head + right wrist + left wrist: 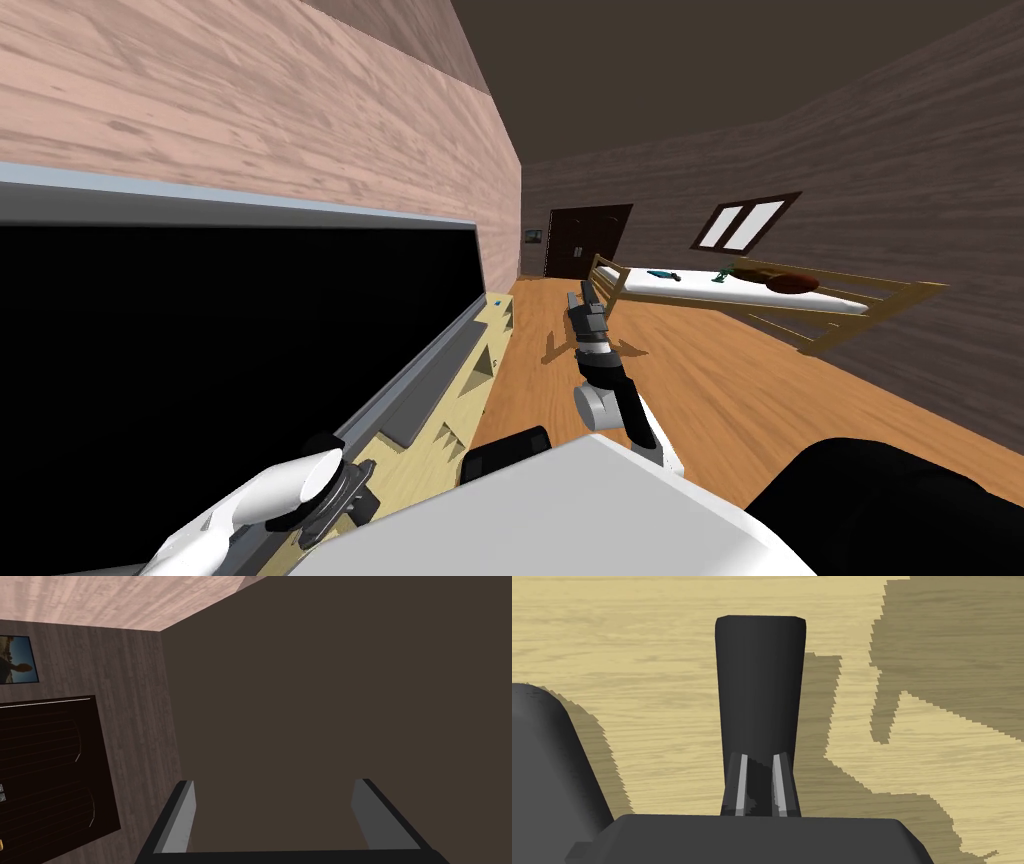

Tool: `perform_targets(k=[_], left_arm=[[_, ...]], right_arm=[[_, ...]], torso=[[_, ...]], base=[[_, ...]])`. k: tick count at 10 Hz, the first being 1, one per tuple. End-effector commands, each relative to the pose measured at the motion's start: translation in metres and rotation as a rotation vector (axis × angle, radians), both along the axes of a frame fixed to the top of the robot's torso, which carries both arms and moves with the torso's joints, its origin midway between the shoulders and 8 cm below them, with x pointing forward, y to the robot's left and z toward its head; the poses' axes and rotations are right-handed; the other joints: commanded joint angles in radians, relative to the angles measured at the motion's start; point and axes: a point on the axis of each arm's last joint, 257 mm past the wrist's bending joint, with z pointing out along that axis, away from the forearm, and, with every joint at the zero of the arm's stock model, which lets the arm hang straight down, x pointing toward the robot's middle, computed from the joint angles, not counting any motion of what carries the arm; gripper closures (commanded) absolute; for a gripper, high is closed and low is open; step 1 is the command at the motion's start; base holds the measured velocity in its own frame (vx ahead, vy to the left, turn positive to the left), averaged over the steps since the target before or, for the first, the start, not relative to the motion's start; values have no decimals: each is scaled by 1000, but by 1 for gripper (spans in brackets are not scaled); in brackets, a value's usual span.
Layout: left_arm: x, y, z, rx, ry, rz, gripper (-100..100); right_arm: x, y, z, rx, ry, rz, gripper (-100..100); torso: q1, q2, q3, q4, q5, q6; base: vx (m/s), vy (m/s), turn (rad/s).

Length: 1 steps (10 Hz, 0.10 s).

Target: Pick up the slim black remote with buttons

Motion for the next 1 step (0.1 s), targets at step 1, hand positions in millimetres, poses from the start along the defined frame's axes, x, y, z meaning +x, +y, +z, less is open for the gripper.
perform_targets(k=[1], left_arm=[[0,0,0,0,0,0,0]], right_arm=[[0,0,0,0,0,0,0]], torso=[[0,0,0,0,0,0]], base=[[0,0,0]])
